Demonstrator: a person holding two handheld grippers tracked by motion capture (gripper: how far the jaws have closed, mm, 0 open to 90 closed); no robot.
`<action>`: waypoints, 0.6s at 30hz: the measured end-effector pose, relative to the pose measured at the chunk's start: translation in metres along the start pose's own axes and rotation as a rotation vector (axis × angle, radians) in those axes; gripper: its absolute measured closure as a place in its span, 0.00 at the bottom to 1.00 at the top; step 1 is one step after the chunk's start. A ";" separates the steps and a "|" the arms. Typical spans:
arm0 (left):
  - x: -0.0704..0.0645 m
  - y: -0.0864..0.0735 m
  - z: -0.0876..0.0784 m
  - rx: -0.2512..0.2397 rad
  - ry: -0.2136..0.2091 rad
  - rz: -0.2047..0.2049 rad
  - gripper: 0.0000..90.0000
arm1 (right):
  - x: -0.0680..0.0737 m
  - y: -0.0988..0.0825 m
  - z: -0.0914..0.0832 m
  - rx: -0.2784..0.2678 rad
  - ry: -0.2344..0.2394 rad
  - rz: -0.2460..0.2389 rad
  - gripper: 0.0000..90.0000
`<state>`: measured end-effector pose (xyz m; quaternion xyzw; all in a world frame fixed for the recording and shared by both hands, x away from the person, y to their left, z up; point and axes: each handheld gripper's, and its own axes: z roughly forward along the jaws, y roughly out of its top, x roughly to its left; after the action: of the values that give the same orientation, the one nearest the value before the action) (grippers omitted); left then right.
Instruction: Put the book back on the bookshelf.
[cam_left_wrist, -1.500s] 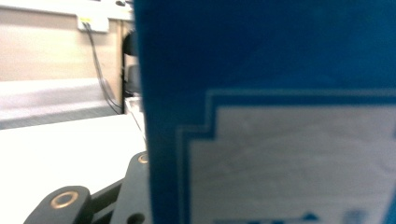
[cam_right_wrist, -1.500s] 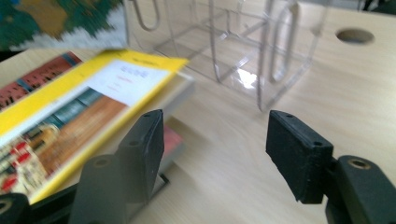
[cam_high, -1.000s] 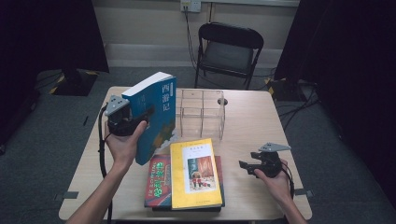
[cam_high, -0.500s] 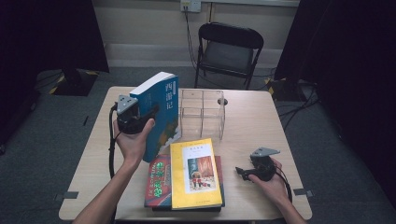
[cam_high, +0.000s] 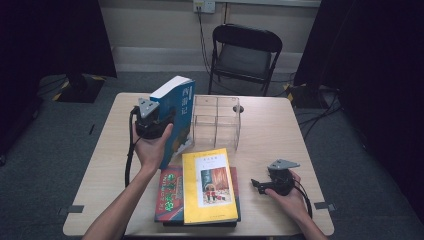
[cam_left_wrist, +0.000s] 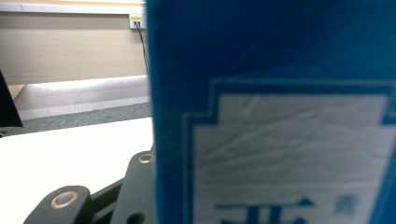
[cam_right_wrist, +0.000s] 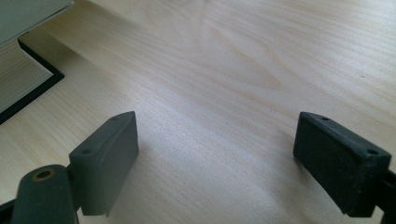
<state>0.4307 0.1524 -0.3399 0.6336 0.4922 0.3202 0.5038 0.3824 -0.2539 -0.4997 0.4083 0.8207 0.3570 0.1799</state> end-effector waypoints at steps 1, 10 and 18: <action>-0.001 0.000 0.003 0.001 0.006 -0.003 0.68 | 0.000 0.000 0.000 0.000 0.000 0.000 0.16; -0.001 0.005 0.027 0.027 0.051 -0.022 0.68 | 0.000 0.000 0.000 0.000 0.000 0.000 0.15; -0.004 0.008 0.055 0.028 0.068 -0.020 0.68 | 0.000 0.000 0.000 -0.001 0.000 0.000 0.15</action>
<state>0.4816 0.1312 -0.3482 0.6247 0.5196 0.3294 0.4809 0.3826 -0.2540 -0.4997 0.4082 0.8206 0.3574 0.1798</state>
